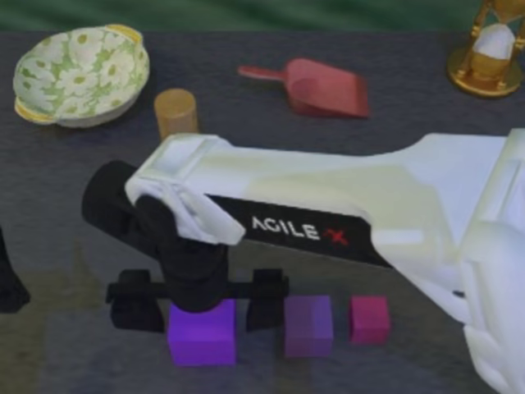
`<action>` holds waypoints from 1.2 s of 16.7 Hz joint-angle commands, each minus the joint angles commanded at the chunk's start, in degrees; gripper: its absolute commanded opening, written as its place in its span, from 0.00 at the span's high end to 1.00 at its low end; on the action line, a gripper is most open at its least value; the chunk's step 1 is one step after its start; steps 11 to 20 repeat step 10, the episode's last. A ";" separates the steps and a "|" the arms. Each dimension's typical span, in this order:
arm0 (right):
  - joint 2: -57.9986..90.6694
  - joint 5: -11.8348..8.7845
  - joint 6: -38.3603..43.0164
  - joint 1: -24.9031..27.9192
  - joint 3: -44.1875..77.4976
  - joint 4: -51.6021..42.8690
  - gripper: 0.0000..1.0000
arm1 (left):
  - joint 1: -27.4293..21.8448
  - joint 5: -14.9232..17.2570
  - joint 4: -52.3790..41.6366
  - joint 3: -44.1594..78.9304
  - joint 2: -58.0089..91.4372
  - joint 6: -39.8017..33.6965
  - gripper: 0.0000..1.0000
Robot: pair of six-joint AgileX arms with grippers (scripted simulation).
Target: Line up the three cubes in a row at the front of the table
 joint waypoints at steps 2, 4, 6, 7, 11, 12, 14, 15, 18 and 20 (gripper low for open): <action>-0.09 -0.01 0.19 0.01 2.07 -2.19 0.00 | 0.00 0.00 0.00 0.00 0.00 0.00 0.00; -0.51 0.00 0.10 0.26 5.53 -6.20 0.00 | 0.00 0.00 0.00 0.00 0.00 0.00 0.00; -1.01 -0.02 0.00 0.47 9.28 -10.79 0.00 | 0.00 0.00 0.00 0.00 0.00 0.00 0.00; -1.27 -0.02 -0.04 0.54 10.90 -12.58 0.00 | 0.00 0.00 0.00 0.00 0.00 0.00 0.00; -1.70 -0.02 -0.11 0.55 12.80 -14.49 0.00 | 0.00 0.00 0.00 0.00 0.00 0.00 0.00; -1.70 -0.02 -0.11 0.55 12.80 -14.49 0.00 | 0.00 0.00 0.00 0.00 0.00 0.00 0.00; -1.70 -0.02 -0.11 0.55 12.80 -14.49 0.00 | 0.00 0.00 0.00 0.00 0.00 0.00 0.00; -1.70 -0.02 -0.11 0.55 12.80 -14.49 0.00 | 0.00 0.00 0.00 0.00 0.00 0.00 0.00; -1.70 -0.02 -0.11 0.55 12.80 -14.49 0.00 | 0.00 0.00 0.00 0.00 0.00 0.00 0.00; -1.70 -0.02 -0.11 0.55 12.80 -14.49 0.00 | 0.00 0.00 0.00 0.00 0.00 0.00 0.00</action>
